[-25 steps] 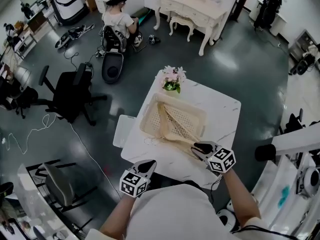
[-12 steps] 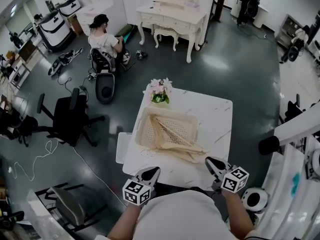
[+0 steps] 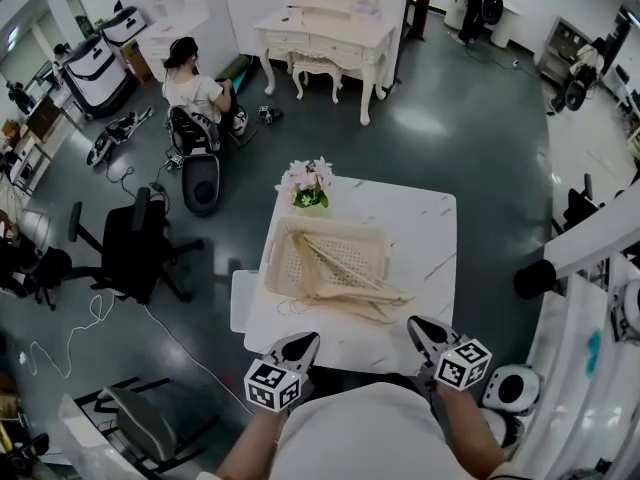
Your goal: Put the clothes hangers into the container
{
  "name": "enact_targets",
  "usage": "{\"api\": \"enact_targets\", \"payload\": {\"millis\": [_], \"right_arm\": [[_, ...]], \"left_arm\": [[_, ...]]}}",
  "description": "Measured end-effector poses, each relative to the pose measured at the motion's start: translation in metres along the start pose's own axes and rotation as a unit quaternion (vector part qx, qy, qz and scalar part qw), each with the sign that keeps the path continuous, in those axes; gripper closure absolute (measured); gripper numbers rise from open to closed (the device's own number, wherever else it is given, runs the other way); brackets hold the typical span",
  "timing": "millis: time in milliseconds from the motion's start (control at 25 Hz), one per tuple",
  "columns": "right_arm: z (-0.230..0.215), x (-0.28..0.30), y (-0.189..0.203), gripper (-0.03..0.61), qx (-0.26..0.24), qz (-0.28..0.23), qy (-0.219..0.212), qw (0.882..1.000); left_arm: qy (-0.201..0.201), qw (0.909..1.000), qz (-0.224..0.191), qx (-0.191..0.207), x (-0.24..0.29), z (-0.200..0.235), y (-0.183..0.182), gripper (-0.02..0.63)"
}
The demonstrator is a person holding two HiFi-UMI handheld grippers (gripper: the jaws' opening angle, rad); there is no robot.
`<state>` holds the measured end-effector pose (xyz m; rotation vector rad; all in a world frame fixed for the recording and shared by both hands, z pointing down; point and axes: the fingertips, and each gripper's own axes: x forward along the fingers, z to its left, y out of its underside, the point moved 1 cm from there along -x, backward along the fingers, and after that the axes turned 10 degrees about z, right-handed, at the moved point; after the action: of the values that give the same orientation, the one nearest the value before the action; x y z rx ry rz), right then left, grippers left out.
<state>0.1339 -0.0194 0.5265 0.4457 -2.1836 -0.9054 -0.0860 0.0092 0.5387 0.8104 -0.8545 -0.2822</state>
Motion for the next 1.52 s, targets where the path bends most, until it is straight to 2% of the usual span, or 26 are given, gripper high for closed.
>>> {"api": "enact_targets", "payload": {"millis": [240, 520, 760, 960, 1120, 1520], "right_arm": [[0.028, 0.005, 0.011, 0.555, -0.012, -0.001, 0.009, 1.0], [0.052, 0.013, 0.024, 0.555, -0.052, 0.005, 0.019, 0.998], [0.059, 0.001, 0.028, 0.555, -0.065, 0.008, 0.002, 0.998], [0.055, -0.021, 0.027, 0.555, -0.067, 0.005, -0.007, 0.998], [0.051, -0.033, 0.03, 0.558, -0.077, 0.011, -0.014, 0.997], [0.048, -0.042, 0.031, 0.561, -0.088, 0.009, -0.02, 0.996]], "left_arm": [[0.016, 0.9994, -0.001, 0.031, -0.018, 0.003, -0.001, 0.607], [0.037, 0.9985, -0.004, 0.039, -0.033, -0.002, 0.004, 0.607], [0.024, 0.999, -0.009, 0.036, -0.042, -0.023, 0.014, 0.606], [0.001, 0.9995, -0.032, 0.005, -0.047, -0.039, 0.023, 0.606], [-0.012, 0.9991, -0.041, -0.006, -0.046, -0.051, 0.025, 0.607], [-0.019, 0.9988, -0.045, 0.002, -0.042, -0.068, 0.024, 0.607]]}}
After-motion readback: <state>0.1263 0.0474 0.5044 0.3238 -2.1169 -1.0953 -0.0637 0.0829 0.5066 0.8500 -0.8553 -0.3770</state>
